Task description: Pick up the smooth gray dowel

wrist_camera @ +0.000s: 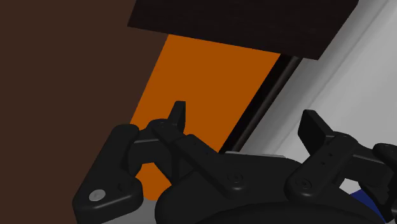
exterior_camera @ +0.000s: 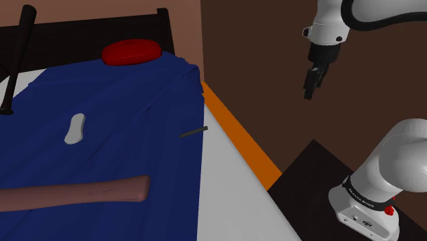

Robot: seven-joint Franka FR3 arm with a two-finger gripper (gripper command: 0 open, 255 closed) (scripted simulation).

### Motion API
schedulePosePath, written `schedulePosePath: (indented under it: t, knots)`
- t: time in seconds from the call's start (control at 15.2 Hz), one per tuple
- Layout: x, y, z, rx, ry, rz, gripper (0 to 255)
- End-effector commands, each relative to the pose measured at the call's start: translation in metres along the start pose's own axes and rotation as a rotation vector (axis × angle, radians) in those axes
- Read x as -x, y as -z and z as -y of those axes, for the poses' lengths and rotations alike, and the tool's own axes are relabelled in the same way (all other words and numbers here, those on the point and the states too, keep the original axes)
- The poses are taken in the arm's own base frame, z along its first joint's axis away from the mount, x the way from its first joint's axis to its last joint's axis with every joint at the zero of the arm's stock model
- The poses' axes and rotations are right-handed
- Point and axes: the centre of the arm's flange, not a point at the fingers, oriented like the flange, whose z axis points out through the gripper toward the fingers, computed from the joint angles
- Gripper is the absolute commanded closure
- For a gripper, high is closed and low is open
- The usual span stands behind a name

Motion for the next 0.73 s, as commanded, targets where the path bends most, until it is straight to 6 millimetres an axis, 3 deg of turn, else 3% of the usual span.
schedulePosePath:
  t: [0.0,0.66]
  knots:
    - [0.0,0.0,0.0,0.0,0.0,0.0,0]
    - [-0.122,-0.046,0.009,-0.014,0.293,-0.007,0]
